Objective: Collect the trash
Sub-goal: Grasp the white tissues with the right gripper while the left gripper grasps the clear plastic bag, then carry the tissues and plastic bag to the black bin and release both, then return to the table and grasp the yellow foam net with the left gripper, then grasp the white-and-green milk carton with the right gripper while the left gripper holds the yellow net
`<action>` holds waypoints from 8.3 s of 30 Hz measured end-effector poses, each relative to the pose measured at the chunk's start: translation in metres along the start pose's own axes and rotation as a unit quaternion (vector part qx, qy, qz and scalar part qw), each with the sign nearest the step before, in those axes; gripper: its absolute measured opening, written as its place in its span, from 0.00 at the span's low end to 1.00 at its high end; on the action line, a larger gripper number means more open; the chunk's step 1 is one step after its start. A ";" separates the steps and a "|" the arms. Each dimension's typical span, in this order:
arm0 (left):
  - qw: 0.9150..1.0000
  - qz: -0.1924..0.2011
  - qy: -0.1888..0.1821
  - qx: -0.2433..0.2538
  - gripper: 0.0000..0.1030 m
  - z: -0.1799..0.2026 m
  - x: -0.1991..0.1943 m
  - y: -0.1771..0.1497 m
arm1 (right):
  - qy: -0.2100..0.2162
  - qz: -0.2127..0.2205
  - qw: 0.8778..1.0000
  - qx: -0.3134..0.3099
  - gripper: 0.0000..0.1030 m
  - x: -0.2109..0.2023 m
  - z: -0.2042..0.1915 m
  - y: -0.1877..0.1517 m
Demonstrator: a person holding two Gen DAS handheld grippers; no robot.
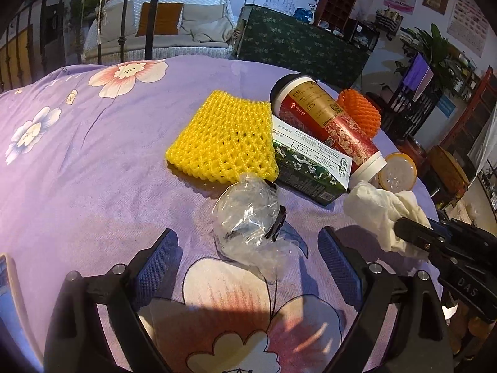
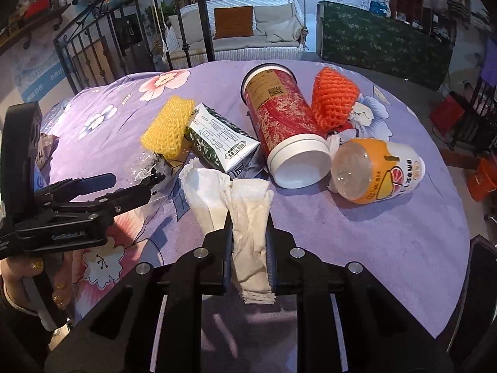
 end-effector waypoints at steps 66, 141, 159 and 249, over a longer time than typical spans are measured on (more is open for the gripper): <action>0.968 0.045 -0.180 0.170 0.43 0.208 -0.028 0.008 | -0.177 0.117 0.943 0.257 0.18 -0.137 0.247 -0.080; 0.922 0.022 -0.238 0.305 0.94 0.369 0.015 -0.001 | -0.276 0.188 0.861 0.384 0.91 -0.205 0.347 -0.139; 0.977 0.049 -0.088 0.190 0.94 0.205 -0.013 0.013 | -0.145 0.141 0.948 0.247 0.91 -0.121 0.224 -0.052; 0.998 0.026 0.021 -0.059 0.16 -0.031 -0.040 -0.006 | -0.070 -0.100 0.945 -0.302 0.56 0.144 -0.090 0.066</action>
Point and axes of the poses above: each gripper's, at about its wrist camera, not at the fingertips, and x roughly the way its jaws point, z to its right, y to its top, the point moved 2 cm from there along x, roughly the way its jaws point, and after that the axes turned 8 degrees about x, right-handed, at the moved point
